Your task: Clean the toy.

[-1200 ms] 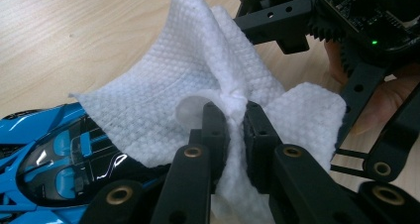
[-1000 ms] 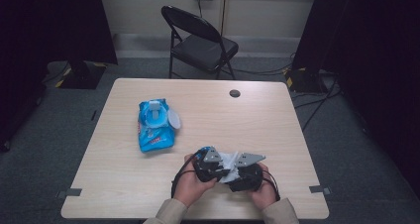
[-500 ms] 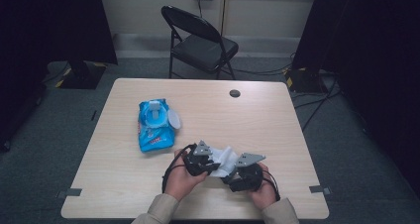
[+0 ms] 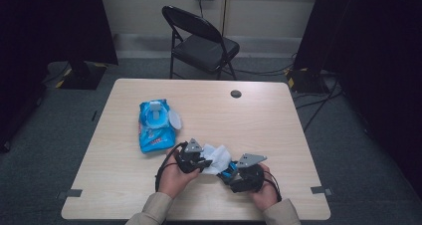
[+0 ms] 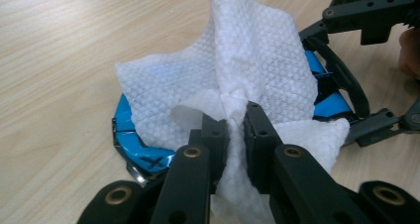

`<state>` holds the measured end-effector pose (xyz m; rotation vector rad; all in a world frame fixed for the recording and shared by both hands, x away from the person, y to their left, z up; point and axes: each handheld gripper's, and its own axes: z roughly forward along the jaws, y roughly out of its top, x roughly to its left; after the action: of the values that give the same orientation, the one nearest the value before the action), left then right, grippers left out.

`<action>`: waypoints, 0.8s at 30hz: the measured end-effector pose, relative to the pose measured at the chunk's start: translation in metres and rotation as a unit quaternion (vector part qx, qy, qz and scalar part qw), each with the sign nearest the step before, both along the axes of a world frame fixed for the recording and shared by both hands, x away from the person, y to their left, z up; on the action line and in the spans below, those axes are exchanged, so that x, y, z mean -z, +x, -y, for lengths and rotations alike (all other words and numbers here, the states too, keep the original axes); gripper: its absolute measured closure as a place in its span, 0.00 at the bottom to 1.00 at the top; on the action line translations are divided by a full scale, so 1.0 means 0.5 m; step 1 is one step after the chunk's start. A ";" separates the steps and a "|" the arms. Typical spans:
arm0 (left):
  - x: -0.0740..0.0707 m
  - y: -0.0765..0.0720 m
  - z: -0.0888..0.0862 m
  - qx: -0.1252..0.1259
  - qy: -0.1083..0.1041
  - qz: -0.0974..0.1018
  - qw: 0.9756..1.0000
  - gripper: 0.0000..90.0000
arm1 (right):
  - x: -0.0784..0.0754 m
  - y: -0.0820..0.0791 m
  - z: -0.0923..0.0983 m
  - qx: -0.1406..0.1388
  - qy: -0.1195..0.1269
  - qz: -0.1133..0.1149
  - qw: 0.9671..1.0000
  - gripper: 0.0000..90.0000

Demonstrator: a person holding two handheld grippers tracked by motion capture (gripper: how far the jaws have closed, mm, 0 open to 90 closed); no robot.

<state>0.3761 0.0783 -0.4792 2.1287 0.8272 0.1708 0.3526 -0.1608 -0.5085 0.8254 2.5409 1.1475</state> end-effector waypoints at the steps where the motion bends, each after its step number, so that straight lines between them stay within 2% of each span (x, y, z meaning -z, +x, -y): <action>1: -0.001 0.001 0.001 0.000 0.003 0.000 1.000 0.91 | 0.000 0.000 0.000 0.000 0.000 0.000 1.000 0.27; 6: -0.005 0.006 -0.001 -0.011 0.016 0.007 1.000 0.91 | 0.000 0.000 0.000 0.000 0.000 0.000 1.000 0.27; 11: -0.004 0.016 -0.014 -0.024 0.002 -0.006 1.000 0.91 | 0.000 0.000 0.000 0.000 0.000 0.000 1.000 0.27; 15: -0.005 0.024 -0.021 -0.033 0.008 -0.008 0.999 0.91 | 0.000 0.000 0.000 0.000 0.000 0.000 1.000 0.27; 18: 0.000 0.027 -0.029 -0.045 -0.008 -0.015 0.999 0.91 | 0.000 0.000 0.000 0.000 0.000 0.000 1.000 0.27; 24: 0.006 0.031 -0.037 -0.058 -0.016 -0.013 0.998 0.91 | 0.000 0.000 0.000 0.000 0.000 0.000 1.000 0.27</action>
<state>0.3916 0.0969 -0.4823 2.0580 0.9624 0.1886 0.3525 -0.1608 -0.5085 0.8262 2.5406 1.1466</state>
